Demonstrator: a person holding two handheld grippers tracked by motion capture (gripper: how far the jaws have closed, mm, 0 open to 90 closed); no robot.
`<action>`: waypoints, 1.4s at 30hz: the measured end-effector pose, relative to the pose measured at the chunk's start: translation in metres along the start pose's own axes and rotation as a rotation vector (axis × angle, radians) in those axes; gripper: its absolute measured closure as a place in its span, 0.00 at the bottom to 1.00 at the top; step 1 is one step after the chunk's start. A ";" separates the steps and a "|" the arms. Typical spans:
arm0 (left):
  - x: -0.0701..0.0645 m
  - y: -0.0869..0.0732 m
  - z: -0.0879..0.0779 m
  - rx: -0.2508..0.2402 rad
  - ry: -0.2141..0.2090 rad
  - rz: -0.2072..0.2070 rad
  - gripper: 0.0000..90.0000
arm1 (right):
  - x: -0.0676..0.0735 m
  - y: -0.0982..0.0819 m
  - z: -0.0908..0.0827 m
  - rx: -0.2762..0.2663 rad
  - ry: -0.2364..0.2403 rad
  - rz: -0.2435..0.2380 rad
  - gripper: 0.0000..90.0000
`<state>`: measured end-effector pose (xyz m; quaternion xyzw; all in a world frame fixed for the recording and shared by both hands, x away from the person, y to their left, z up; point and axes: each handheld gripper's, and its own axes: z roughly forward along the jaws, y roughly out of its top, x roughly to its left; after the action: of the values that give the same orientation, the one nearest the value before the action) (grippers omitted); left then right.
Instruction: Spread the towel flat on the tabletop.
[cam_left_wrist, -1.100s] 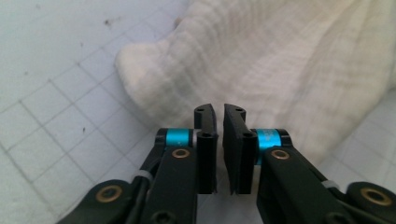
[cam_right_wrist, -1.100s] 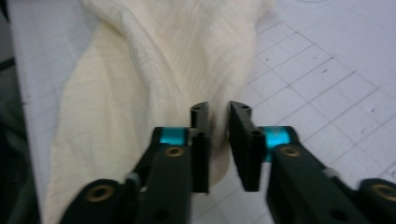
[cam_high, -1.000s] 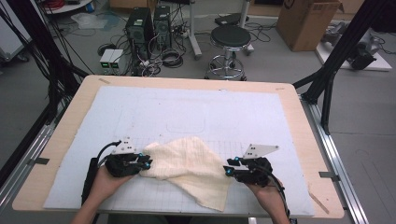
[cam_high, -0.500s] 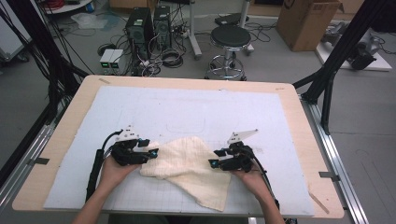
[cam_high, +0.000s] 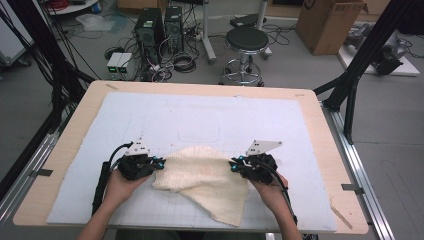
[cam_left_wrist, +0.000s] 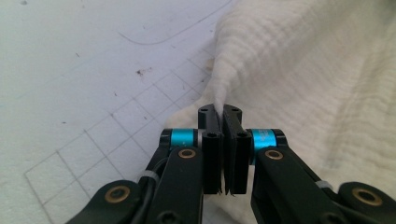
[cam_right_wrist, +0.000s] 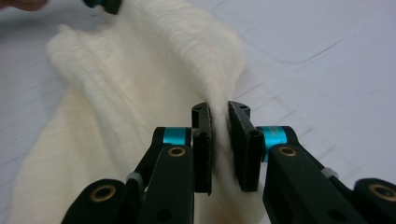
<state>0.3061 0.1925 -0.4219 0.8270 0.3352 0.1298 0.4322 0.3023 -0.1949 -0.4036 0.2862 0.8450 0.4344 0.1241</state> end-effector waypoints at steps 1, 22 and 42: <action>0.001 0.000 -0.002 -0.004 0.003 0.005 0.96 | 0.000 0.001 -0.002 -0.011 -0.022 -0.008 0.88; 0.009 -0.006 -0.015 -0.045 -0.101 -0.025 0.58 | 0.000 -0.004 -0.001 -0.013 0.263 0.040 0.67; 0.004 -0.005 -0.005 0.005 -0.079 0.022 0.93 | -0.029 -0.007 0.023 0.040 0.232 0.139 0.86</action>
<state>0.3048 0.2002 -0.4232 0.8363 0.3091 0.1008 0.4416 0.3341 -0.2001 -0.4241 0.2940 0.8405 0.4550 -0.0107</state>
